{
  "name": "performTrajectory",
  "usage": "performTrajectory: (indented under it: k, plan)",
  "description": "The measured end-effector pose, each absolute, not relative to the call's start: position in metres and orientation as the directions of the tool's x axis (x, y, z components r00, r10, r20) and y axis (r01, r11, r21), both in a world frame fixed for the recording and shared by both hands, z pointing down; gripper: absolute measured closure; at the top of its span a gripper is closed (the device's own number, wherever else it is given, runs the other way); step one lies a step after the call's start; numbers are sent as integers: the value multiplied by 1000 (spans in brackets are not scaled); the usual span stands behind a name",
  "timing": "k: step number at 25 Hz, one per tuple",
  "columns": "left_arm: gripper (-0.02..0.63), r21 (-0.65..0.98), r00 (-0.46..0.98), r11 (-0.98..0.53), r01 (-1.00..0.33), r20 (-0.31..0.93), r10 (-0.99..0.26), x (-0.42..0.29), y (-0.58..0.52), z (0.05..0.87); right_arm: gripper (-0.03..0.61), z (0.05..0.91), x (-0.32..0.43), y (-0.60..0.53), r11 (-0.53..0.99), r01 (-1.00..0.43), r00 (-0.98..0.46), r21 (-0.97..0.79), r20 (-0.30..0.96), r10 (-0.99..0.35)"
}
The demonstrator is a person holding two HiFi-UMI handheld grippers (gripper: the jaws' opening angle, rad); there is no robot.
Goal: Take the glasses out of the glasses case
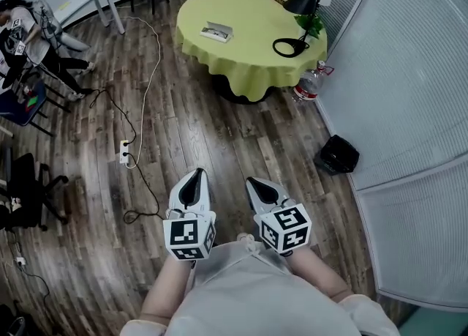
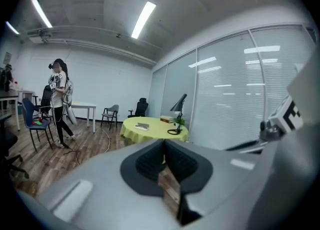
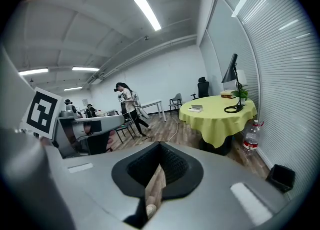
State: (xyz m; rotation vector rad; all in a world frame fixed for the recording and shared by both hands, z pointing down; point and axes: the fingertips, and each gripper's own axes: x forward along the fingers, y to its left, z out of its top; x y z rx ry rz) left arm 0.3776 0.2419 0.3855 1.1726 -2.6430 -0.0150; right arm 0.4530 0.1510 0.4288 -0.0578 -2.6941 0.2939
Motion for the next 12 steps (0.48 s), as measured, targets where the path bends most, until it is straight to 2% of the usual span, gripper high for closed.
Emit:
performTrajectory:
  k: [12]
  plan:
    - [606, 160, -558, 612, -774, 284, -780, 200, 325, 388, 579, 427, 293, 215, 966, -158, -885, -204, 462, -47]
